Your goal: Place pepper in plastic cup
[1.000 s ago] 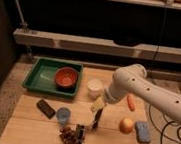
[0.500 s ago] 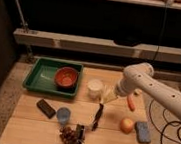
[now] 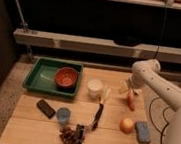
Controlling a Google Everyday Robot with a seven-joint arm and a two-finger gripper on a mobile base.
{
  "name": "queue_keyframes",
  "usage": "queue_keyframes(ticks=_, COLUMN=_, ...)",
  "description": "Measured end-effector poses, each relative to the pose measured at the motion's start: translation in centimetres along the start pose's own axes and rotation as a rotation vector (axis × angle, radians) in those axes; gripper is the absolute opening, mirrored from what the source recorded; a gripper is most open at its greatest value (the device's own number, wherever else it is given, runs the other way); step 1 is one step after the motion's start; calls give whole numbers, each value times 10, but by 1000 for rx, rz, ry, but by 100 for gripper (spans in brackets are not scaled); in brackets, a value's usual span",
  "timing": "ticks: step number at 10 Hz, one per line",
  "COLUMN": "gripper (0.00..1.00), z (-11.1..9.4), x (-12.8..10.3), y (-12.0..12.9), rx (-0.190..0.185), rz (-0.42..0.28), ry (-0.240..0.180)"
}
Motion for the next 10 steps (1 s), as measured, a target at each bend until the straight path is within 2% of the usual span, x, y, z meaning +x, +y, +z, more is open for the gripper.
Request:
queue_keyframes(ticks=1, gripper=80, z=0, x=-2, y=11, rx=-17, rz=10, ry=1)
queue_keyframes(ticks=3, gripper=80, z=0, x=1, y=4, rx=-3, rz=10, ry=4)
queue_keyframes(ticks=6, gripper=80, z=0, x=-2, y=6, rx=-8, rz=8, ry=0)
queue_keyframes(ticks=7, gripper=80, z=-2, x=-4, y=3, rx=-15, rz=10, ry=1)
queue_keyframes(ticks=10, gripper=80, z=-17, x=-13, y=-28, rx=-27, rz=38, ry=7)
